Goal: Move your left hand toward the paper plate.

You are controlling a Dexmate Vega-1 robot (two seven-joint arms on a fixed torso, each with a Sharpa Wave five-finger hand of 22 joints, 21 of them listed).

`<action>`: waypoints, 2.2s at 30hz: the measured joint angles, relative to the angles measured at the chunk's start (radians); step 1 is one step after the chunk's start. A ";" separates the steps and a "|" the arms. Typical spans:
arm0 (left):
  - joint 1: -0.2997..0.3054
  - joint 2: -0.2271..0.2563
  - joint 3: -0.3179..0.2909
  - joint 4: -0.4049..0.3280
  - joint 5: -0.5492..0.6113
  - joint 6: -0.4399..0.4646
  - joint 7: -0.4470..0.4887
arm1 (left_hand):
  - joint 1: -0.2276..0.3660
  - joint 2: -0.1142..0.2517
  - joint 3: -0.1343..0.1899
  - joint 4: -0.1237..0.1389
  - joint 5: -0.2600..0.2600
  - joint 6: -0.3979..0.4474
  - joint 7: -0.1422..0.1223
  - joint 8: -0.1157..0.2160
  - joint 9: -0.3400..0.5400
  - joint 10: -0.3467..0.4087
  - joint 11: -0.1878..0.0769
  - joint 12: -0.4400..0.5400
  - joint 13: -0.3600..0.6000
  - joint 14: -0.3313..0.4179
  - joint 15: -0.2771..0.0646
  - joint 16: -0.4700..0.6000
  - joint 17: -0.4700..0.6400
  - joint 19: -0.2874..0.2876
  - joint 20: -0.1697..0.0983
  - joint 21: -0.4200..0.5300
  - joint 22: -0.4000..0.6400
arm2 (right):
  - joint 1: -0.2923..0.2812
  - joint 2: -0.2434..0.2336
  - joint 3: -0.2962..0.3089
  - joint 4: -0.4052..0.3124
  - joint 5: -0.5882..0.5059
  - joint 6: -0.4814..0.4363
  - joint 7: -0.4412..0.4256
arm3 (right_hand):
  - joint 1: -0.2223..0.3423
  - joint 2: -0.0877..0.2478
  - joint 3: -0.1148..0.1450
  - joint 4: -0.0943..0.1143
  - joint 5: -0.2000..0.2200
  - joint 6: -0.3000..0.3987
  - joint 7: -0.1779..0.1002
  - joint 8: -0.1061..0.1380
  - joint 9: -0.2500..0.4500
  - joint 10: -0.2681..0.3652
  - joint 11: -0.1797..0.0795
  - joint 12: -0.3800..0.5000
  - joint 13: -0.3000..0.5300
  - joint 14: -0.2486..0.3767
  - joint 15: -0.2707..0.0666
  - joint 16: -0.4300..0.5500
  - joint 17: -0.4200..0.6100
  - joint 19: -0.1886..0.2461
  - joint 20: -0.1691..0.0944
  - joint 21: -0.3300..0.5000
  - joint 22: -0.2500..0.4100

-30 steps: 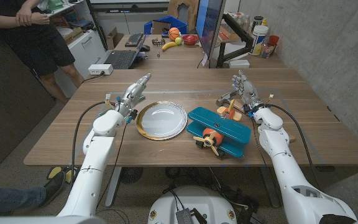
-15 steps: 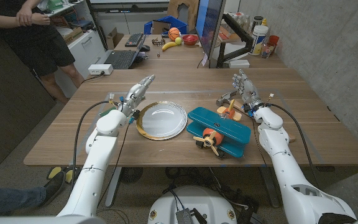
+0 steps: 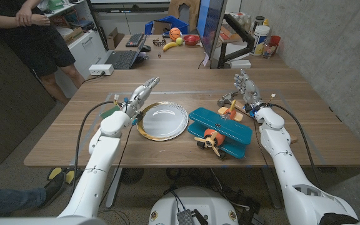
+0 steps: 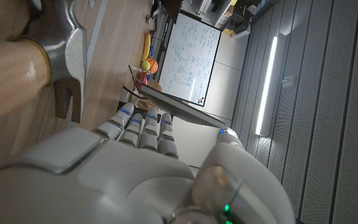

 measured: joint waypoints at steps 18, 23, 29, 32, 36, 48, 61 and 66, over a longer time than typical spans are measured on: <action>0.005 0.015 0.037 -0.029 0.067 0.044 0.015 | 0.011 -0.003 -0.004 -0.004 -0.008 0.005 0.005 0.004 0.000 0.004 -0.004 0.004 0.000 -0.004 0.004 0.000 0.000 0.000 0.000 0.000 0.000 | 0.010 -0.001 0.000 0.014 -0.001 0.008 -0.002 | -0.013 0.013 -0.004 -0.004 0.000 0.000 0.000 0.000 0.000 0.013 -0.005 0.000 0.000 0.000 0.000 0.000 0.000 0.000 0.000 -0.007 0.000; 0.009 0.016 0.045 -0.041 0.088 0.058 0.026 | 0.017 0.001 0.000 -0.008 -0.008 0.005 0.005 0.004 0.000 0.004 -0.004 0.004 0.000 -0.004 0.004 0.000 0.000 0.000 0.000 0.000 0.000 | 0.012 -0.003 0.000 0.015 -0.002 0.010 -0.001 | -0.013 0.013 -0.004 -0.004 0.000 0.004 -0.004 0.000 0.000 0.025 -0.004 0.000 0.000 0.010 0.001 0.000 0.000 0.000 0.000 -0.007 0.000; 0.013 0.019 0.059 -0.056 0.119 0.074 0.044 | 0.017 0.001 0.000 -0.008 -0.016 0.005 0.005 0.004 0.000 0.004 -0.004 0.004 0.000 -0.004 0.004 0.000 0.000 0.000 0.000 0.000 0.005 | 0.013 -0.004 0.000 0.015 -0.004 0.013 0.000 | -0.013 0.013 -0.004 -0.004 0.000 0.004 -0.004 0.000 0.000 0.025 -0.004 0.000 0.000 0.011 0.000 0.000 0.000 0.000 0.000 -0.011 0.000; 0.014 0.022 0.065 -0.061 0.132 0.079 0.050 | 0.017 0.001 0.000 -0.008 -0.016 0.005 0.005 0.004 0.000 0.004 -0.004 0.004 0.000 -0.004 0.004 0.000 0.000 0.000 0.000 0.000 0.005 | 0.013 -0.004 0.000 0.015 -0.004 0.014 0.000 | -0.013 0.013 -0.004 -0.004 0.000 0.004 -0.004 0.000 0.000 0.029 -0.007 0.000 0.000 0.011 0.000 0.000 0.000 0.004 0.004 -0.011 0.000; 0.014 0.024 0.072 -0.066 0.146 0.083 0.057 | 0.017 0.001 0.000 -0.008 -0.016 0.005 0.005 0.004 0.000 0.004 -0.004 0.004 0.000 -0.004 0.004 0.000 0.000 0.000 0.000 0.000 0.005 | 0.013 -0.004 0.001 0.014 -0.004 0.015 0.000 | -0.013 0.013 -0.004 -0.004 0.000 0.004 -0.004 0.000 0.000 0.029 -0.007 0.000 0.000 0.011 0.000 0.000 0.000 0.005 0.006 -0.011 0.000; 0.010 0.036 0.098 -0.067 0.193 0.095 0.071 | 0.021 0.005 -0.003 -0.011 -0.016 0.005 0.005 0.004 0.000 0.004 -0.004 0.004 0.000 -0.004 0.004 0.000 0.000 0.000 0.000 0.000 0.005 | 0.013 -0.004 0.002 0.005 -0.007 0.016 -0.007 | -0.013 0.013 -0.004 -0.004 0.000 0.004 -0.004 0.000 0.000 0.029 -0.007 0.000 0.000 0.011 0.000 0.000 0.000 0.005 0.005 -0.015 0.000; 0.004 0.050 0.128 -0.065 0.252 0.117 0.083 | 0.025 0.001 -0.003 -0.011 -0.023 0.009 0.001 0.004 0.000 0.015 -0.004 0.004 0.000 -0.004 0.004 0.000 0.000 0.000 0.000 0.000 0.005 | 0.015 -0.002 0.001 0.004 -0.010 0.018 -0.012 | -0.013 0.013 -0.008 -0.008 0.000 0.004 -0.004 0.000 0.000 0.029 -0.007 0.000 0.000 0.011 0.000 0.000 0.000 0.005 0.005 -0.019 0.000; 0.004 0.054 0.138 -0.070 0.270 0.123 0.086 | 0.030 0.004 -0.003 -0.011 -0.023 0.014 0.007 0.004 0.000 0.015 -0.004 0.004 0.000 -0.004 0.004 0.000 0.000 0.000 0.000 0.000 0.005 | 0.015 -0.002 0.001 0.004 -0.010 0.018 -0.013 | -0.013 0.013 -0.008 -0.008 0.000 0.004 -0.004 0.000 0.000 0.029 -0.007 0.000 0.000 0.011 0.000 0.000 0.000 0.005 0.005 -0.019 0.000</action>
